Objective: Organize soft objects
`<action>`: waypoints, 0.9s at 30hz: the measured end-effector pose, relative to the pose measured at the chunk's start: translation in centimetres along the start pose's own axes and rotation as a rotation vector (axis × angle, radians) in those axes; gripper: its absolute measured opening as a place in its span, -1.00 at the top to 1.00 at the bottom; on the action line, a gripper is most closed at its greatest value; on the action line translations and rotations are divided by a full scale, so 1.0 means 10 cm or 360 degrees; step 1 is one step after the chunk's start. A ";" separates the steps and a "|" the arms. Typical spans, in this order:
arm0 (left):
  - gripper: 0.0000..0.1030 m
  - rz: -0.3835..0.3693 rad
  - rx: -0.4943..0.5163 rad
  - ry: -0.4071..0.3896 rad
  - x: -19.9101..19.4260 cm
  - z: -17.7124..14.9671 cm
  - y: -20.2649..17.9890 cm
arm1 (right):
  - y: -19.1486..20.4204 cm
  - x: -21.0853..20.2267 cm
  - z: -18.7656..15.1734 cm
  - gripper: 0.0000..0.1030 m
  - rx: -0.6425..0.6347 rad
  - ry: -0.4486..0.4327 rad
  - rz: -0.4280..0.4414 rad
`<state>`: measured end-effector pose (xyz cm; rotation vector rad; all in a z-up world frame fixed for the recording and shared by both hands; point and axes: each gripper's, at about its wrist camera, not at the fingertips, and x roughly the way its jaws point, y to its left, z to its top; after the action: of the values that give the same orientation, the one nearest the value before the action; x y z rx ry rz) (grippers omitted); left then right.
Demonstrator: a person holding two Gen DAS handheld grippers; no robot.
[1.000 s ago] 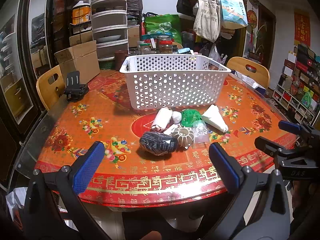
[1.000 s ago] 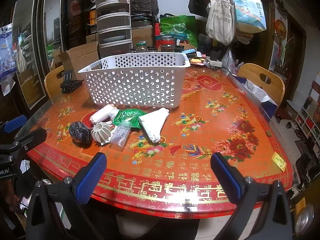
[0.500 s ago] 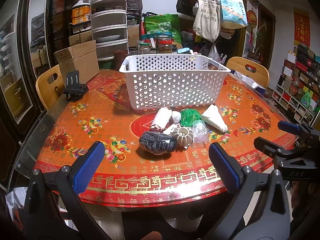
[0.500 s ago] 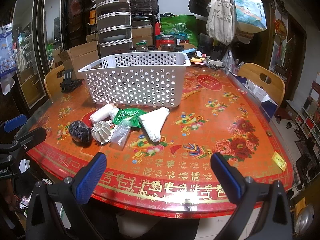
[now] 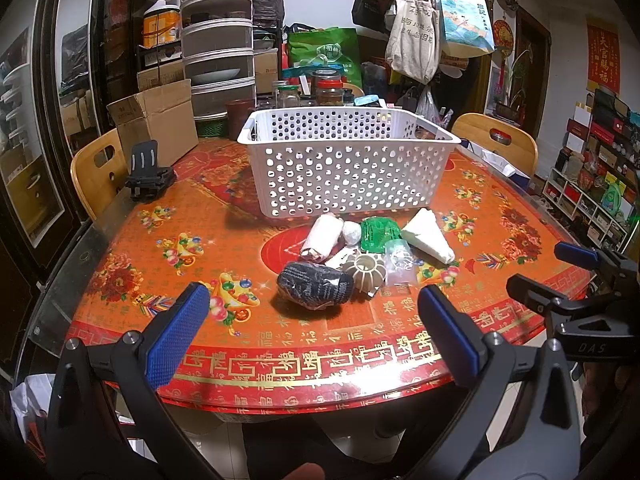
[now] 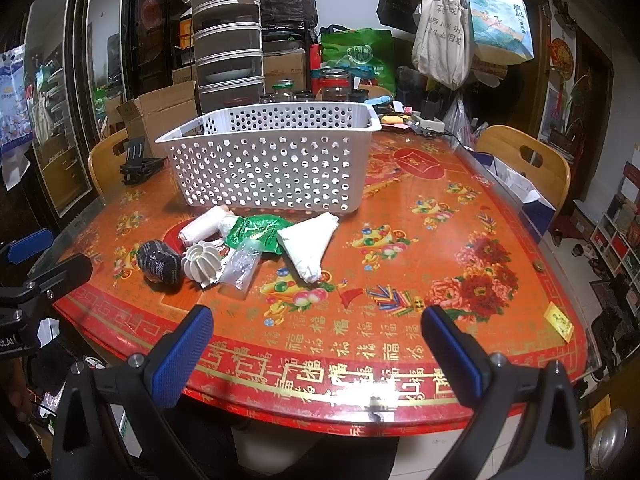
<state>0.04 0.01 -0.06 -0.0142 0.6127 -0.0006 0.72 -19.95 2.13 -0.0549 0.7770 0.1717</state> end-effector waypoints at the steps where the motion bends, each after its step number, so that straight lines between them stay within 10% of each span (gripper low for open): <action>1: -1.00 0.0000 0.0000 0.0000 0.00 0.00 0.00 | 0.00 0.00 0.00 -1.00 0.0000 0.0000 -0.0001; 27: -1.00 -0.0003 -0.0005 0.0006 0.03 -0.04 -0.06 | -0.02 0.02 0.00 -1.00 -0.0002 0.0003 0.0001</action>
<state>0.04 -0.61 -0.50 -0.0181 0.6164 -0.0014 0.84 -20.12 1.99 -0.0560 0.7786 0.1728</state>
